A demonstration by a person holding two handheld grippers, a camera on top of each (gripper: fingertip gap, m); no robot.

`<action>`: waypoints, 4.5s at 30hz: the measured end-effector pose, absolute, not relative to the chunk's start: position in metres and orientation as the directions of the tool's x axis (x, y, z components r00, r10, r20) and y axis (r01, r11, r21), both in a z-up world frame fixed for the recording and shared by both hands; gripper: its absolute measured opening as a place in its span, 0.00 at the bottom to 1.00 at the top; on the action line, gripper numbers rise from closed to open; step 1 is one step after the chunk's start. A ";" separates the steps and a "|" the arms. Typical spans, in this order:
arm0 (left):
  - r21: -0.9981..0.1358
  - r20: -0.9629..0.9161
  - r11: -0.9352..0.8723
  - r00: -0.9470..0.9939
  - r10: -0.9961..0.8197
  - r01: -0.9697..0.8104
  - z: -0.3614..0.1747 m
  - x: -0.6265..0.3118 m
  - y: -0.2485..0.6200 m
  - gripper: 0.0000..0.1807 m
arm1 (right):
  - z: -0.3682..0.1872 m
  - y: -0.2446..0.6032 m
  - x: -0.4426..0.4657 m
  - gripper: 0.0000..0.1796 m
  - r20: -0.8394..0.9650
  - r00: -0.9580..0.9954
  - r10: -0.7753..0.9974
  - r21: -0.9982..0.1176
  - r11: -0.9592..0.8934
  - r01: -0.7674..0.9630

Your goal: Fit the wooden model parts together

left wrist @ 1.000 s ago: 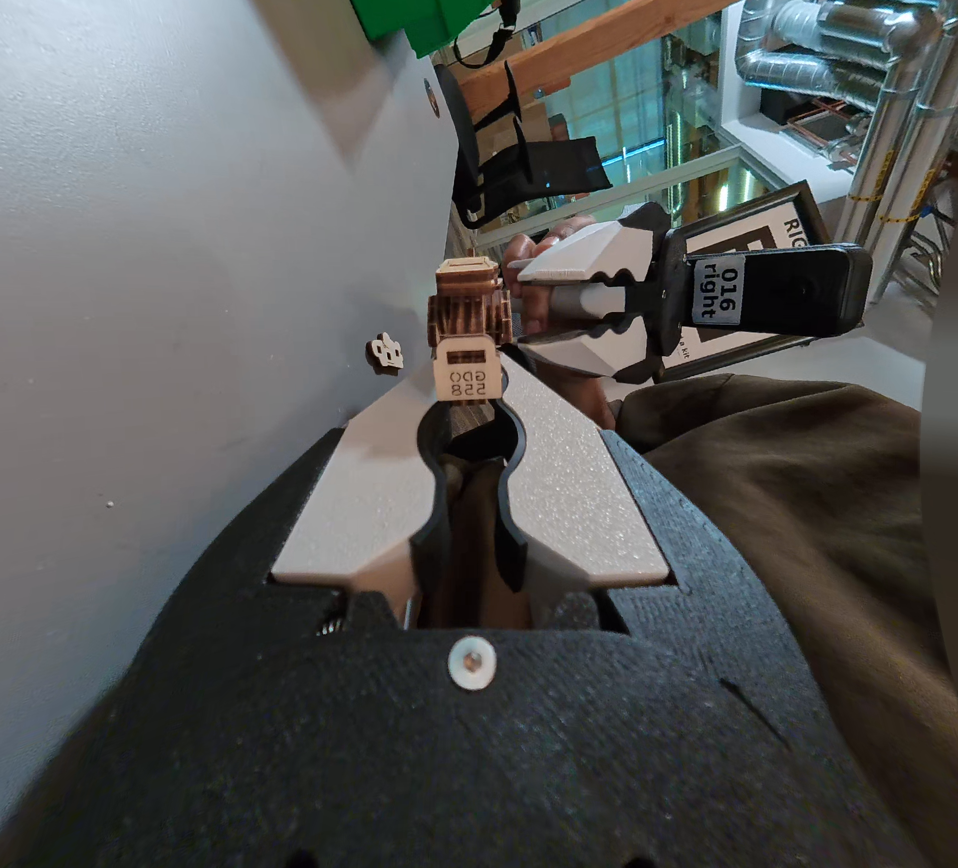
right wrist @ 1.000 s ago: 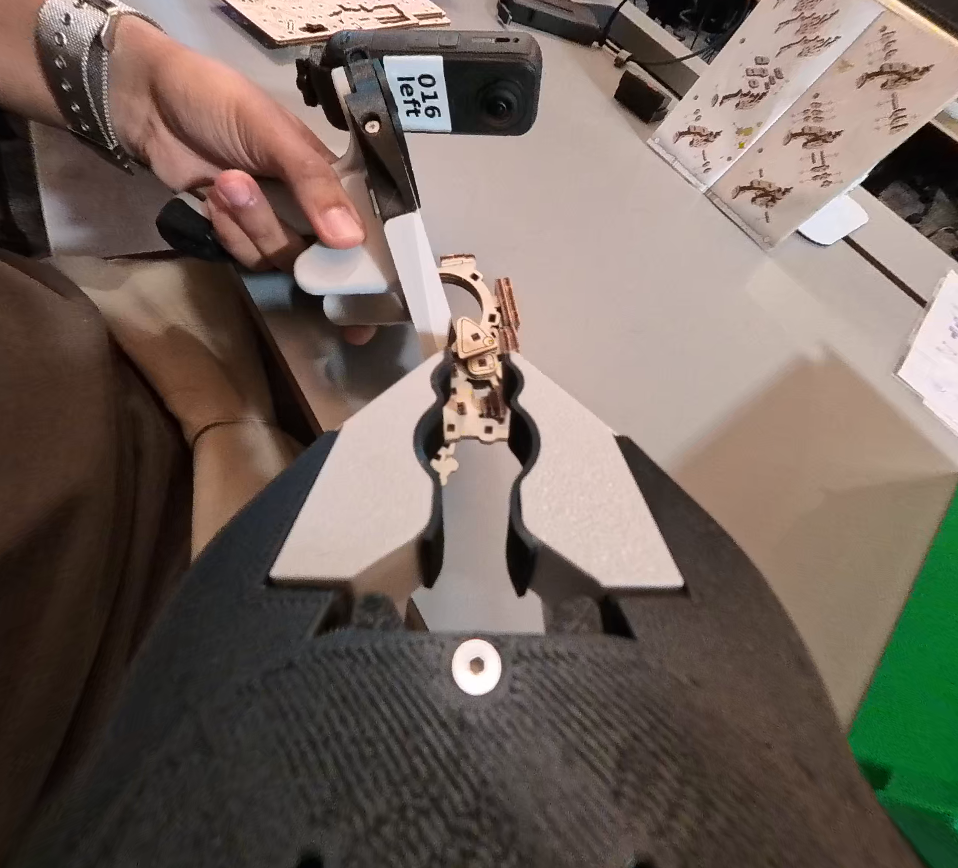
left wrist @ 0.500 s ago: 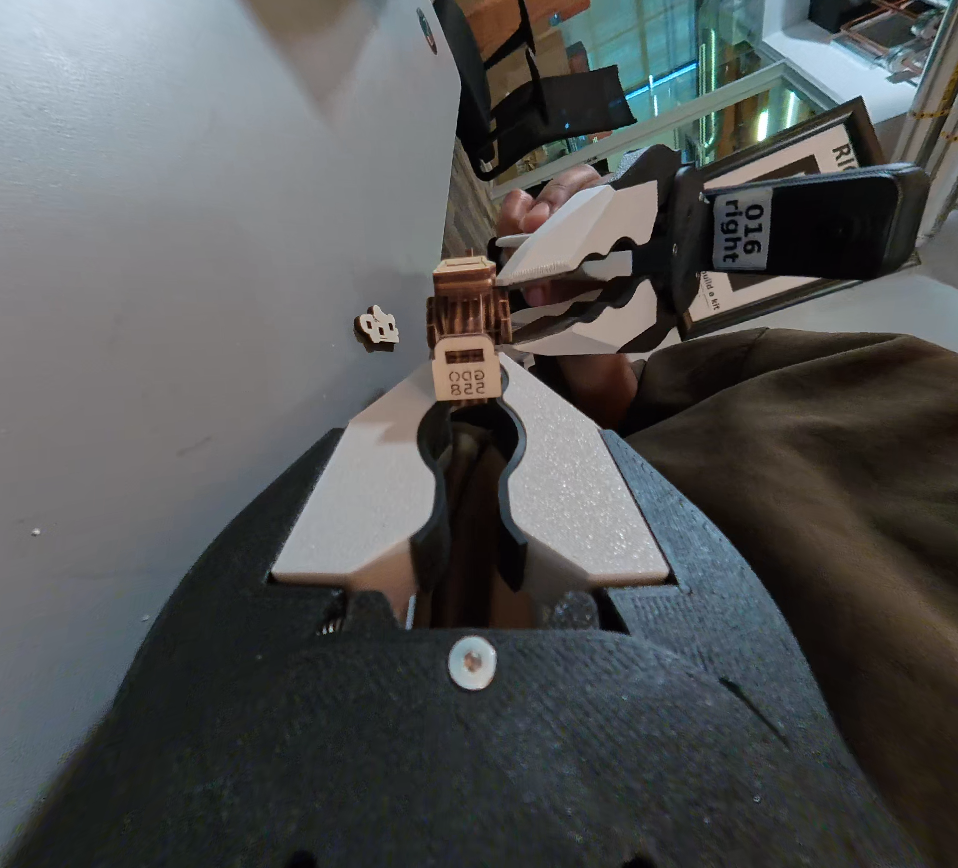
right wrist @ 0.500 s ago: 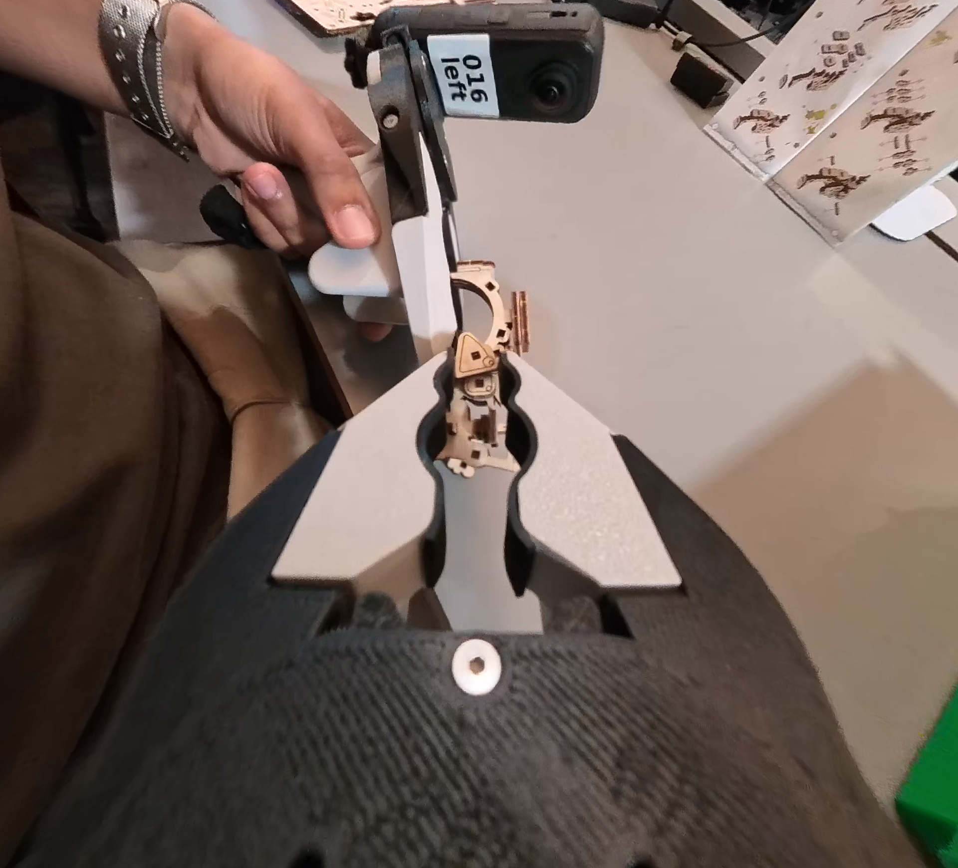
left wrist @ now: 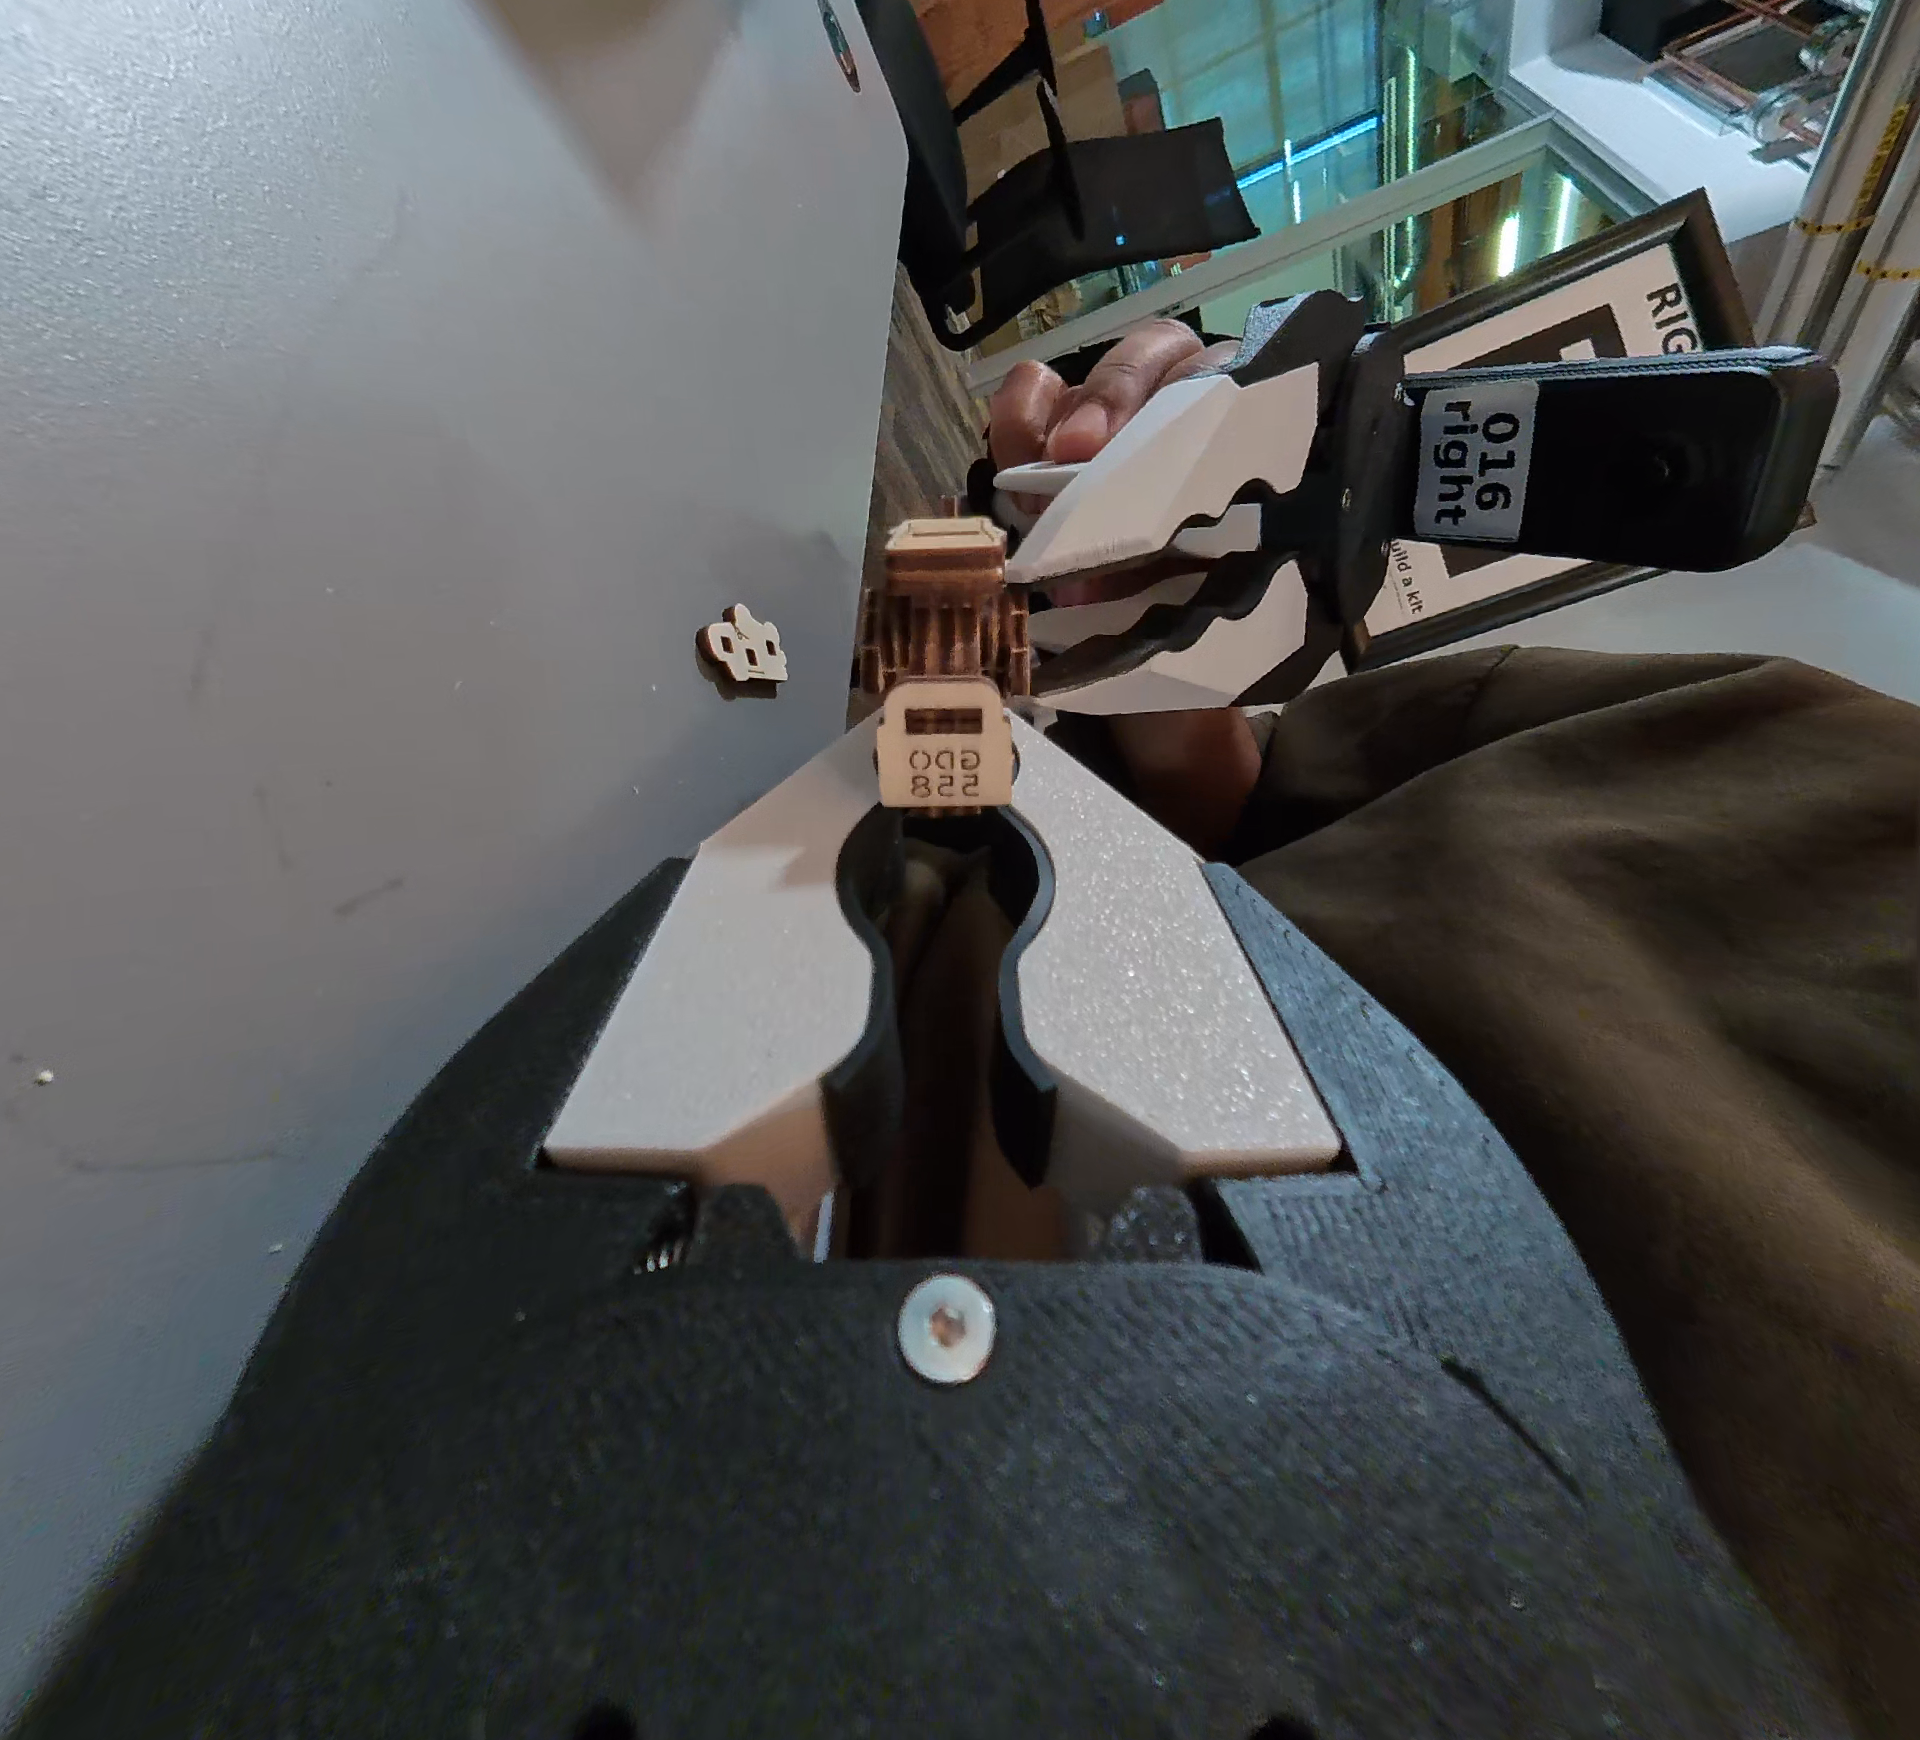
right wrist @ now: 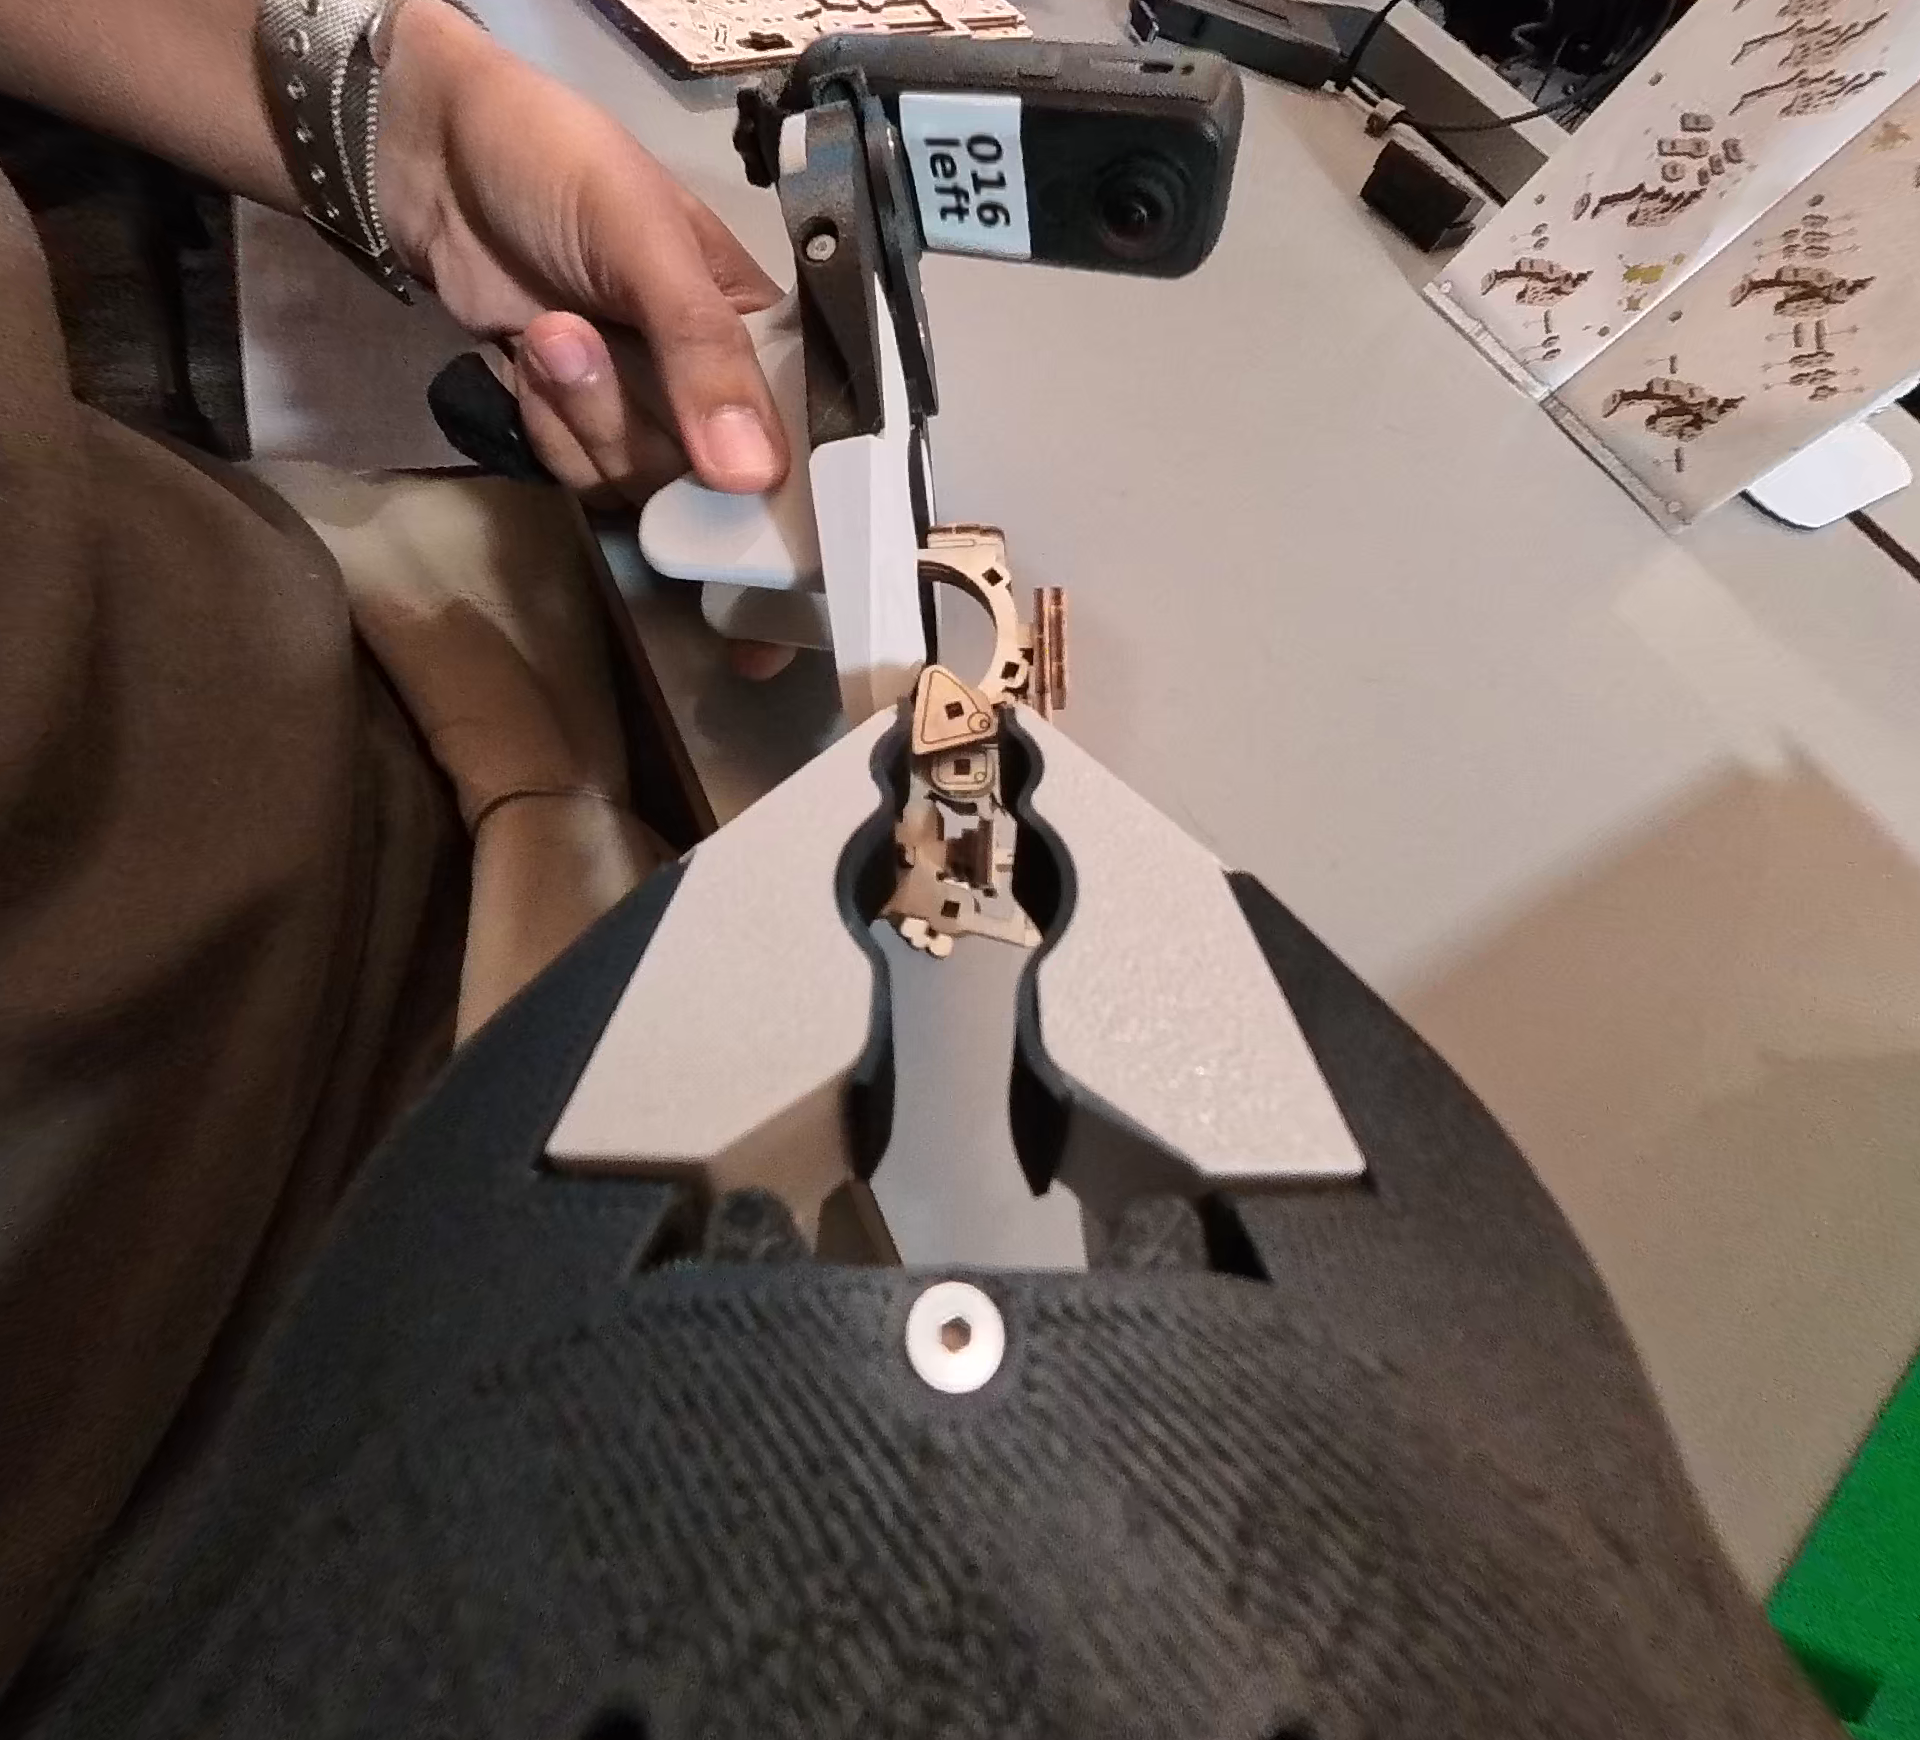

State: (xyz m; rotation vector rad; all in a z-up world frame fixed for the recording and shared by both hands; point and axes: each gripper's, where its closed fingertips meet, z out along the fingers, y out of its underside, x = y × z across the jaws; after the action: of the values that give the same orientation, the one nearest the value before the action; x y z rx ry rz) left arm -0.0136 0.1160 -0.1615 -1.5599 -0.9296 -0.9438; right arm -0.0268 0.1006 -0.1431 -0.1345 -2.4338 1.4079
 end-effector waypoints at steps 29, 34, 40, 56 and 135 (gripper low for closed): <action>-0.354 0.922 -0.374 0.388 0.017 0.857 -0.164 0.024 0.116 0.02 | -0.146 0.101 0.011 0.07 0.197 -0.980 0.015 -0.846 0.508 -0.162; -0.336 0.934 -0.298 0.356 0.015 0.894 -0.159 0.011 0.114 0.02 | -0.134 0.099 0.001 0.13 0.202 -0.975 0.087 -0.881 0.451 -0.142; -0.324 0.940 -0.232 0.339 0.028 0.917 -0.158 0.000 0.113 0.02 | -0.129 0.110 -0.015 0.12 0.196 -0.966 0.170 -0.896 0.430 -0.106; -0.285 0.956 -0.122 0.290 0.031 0.951 -0.155 -0.018 0.108 0.02 | -0.134 0.108 -0.030 0.10 0.255 -0.931 0.262 -0.872 0.479 -0.104; -0.365 0.924 -0.199 0.381 0.045 0.909 -0.157 -0.002 0.116 0.02 | -0.144 0.107 -0.023 0.13 0.047 -0.967 0.251 -0.868 0.489 0.085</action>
State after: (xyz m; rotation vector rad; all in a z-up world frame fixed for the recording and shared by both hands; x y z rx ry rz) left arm -0.0025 0.1163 -0.1568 -1.5643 -0.8797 -1.0063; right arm -0.0225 0.1069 -0.1437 -0.2922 -2.5630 1.4798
